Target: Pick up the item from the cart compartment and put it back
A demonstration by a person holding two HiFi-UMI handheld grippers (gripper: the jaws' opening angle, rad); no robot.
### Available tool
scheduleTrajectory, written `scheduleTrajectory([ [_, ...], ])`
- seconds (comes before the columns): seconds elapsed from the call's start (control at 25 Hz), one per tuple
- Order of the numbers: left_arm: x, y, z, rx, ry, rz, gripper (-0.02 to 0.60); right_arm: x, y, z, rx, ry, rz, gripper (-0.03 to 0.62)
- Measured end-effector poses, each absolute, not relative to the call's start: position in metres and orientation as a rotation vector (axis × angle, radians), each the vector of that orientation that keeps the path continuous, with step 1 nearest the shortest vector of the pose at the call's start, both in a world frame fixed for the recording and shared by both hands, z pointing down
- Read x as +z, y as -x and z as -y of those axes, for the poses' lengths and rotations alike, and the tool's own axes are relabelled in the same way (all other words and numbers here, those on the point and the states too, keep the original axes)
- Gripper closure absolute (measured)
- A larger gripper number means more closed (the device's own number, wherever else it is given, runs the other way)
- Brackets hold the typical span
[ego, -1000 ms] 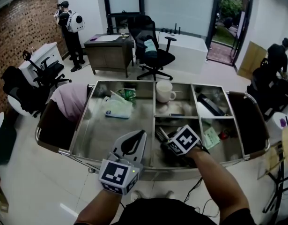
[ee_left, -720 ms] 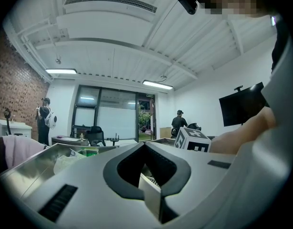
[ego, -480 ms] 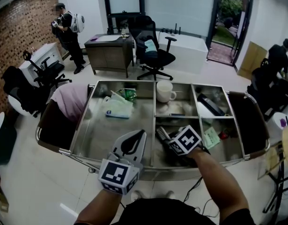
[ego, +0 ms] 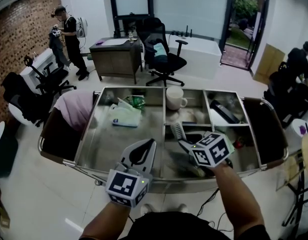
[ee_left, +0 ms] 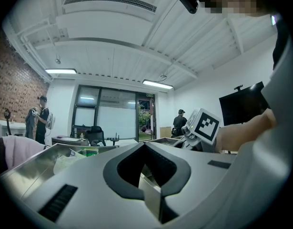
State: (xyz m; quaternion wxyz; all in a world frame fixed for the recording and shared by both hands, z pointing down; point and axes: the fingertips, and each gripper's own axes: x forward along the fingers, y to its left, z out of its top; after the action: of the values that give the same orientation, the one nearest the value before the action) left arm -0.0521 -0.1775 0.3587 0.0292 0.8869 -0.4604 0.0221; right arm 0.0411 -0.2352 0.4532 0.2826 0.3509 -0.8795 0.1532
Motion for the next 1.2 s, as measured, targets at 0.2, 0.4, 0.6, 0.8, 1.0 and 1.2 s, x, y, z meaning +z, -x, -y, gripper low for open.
scheduleTrajectory([
  [0.2, 0.348, 0.047, 0.18, 0.032, -2.765, 1.422, 0.581, 0.406, -0.039, 0.236, 0.29, -1.058, 2.501, 0.491],
  [0.4, 0.346, 0.045, 0.18, 0.029, -2.773, 1.421, 0.581, 0.365, -0.048, 0.237, 0.204, -1.183, 2.623, 0.494],
  [0.6, 0.34, 0.045, 0.179, 0.019, -2.779, 1.424, 0.581, 0.326, -0.059, 0.229, 0.14, -1.258, 2.739, 0.497],
  [0.8, 0.332, 0.046, 0.178, 0.001, -2.789, 1.426, 0.581, 0.293, -0.068, 0.208, 0.092, -1.29, 2.832, 0.497],
  [1.0, 0.326, 0.046, 0.176, -0.013, -2.791, 1.426, 0.581, 0.275, -0.08, 0.185, 0.105, -1.303, 2.907, 0.497],
  [1.2, 0.324, 0.045, 0.172, -0.025, -2.79, 1.404, 0.581, 0.273, -0.107, 0.167, 0.253, -1.35, 3.016, 0.497],
])
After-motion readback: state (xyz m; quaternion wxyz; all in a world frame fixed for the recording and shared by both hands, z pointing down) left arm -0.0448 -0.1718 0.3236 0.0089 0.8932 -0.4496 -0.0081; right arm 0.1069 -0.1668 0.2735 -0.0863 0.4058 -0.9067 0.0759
